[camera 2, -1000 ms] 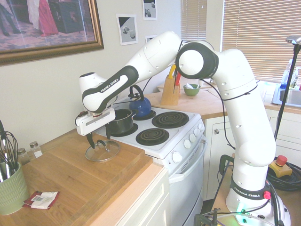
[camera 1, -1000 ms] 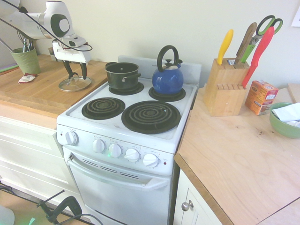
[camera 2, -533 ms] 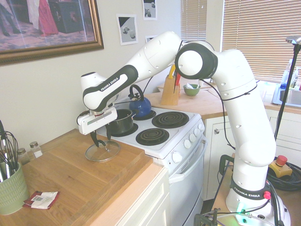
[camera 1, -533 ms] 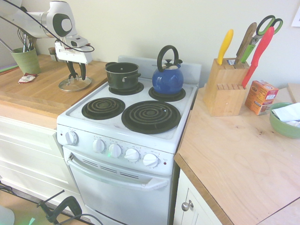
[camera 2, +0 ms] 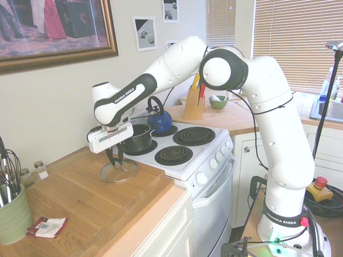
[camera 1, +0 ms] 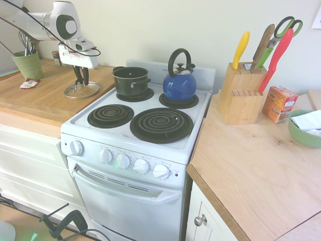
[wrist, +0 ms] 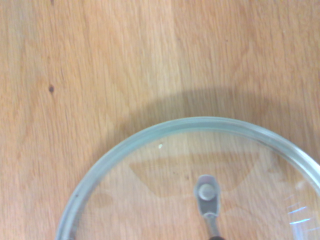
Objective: Cover the lid of the pot
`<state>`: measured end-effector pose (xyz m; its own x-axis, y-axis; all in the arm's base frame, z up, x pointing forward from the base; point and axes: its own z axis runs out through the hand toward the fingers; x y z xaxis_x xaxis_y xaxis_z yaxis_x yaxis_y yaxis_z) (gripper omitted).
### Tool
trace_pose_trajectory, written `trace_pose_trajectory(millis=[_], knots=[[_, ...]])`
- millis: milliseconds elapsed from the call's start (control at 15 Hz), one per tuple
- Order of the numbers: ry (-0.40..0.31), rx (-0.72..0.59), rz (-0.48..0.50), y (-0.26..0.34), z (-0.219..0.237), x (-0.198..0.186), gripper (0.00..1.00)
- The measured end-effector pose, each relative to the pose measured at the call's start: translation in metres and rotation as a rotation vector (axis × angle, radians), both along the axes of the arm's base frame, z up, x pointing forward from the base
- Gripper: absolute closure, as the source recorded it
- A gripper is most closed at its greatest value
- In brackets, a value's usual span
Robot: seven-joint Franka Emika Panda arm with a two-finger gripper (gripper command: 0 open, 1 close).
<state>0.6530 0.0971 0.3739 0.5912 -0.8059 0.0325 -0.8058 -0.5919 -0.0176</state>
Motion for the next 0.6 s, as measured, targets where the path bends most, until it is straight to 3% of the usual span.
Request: trace_pose_trajectory(millis=[333,600], knots=[[-0.004,0.02,-0.021,-0.006,0.004,0.001,1.0],[-0.051,0.025,-0.033,-0.013,0.041,-0.001,1.0]])
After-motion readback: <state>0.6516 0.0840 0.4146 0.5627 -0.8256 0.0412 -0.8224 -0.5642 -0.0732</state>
